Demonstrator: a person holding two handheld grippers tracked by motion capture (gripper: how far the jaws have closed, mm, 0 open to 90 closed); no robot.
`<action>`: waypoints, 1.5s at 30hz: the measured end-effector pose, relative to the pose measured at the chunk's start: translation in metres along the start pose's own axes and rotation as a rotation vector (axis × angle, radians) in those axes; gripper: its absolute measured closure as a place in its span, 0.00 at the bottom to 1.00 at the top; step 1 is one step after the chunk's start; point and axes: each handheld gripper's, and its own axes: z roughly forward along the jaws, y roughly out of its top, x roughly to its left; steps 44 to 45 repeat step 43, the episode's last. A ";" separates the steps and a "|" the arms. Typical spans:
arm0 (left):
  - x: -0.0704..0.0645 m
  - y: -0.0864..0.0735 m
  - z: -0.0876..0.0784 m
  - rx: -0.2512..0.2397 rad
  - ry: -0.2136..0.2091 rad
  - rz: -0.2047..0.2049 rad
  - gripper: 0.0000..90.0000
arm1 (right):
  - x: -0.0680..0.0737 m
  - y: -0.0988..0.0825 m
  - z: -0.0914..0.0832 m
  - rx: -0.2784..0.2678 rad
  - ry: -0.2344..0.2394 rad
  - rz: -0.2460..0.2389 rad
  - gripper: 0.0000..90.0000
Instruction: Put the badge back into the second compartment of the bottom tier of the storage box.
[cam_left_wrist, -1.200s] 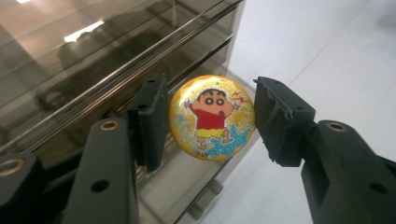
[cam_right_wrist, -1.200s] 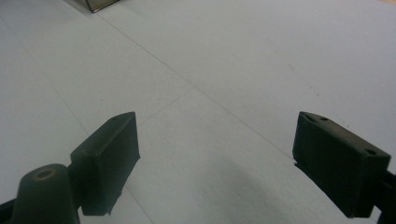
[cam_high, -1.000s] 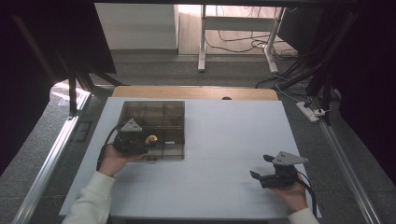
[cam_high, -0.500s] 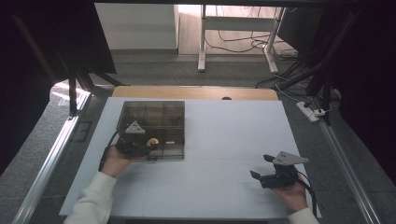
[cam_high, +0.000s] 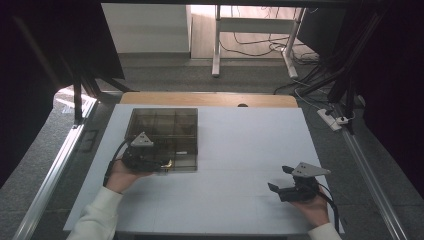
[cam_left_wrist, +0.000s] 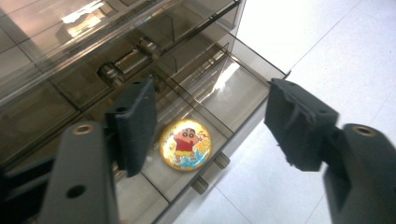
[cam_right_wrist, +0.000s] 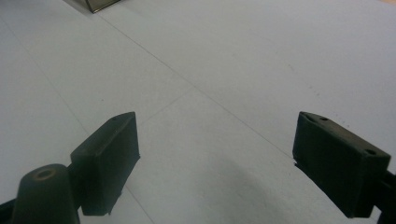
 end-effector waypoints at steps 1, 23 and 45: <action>-0.001 -0.002 -0.001 -0.006 0.000 0.002 0.35 | 0.000 0.000 0.000 0.000 -0.001 -0.001 0.16; -0.009 -0.065 -0.029 -0.049 0.054 -0.071 0.27 | 0.000 0.000 0.000 0.002 0.005 -0.006 0.16; -0.007 -0.081 -0.034 -0.044 0.063 -0.094 0.25 | 0.002 0.000 -0.001 -0.012 0.006 -0.017 0.16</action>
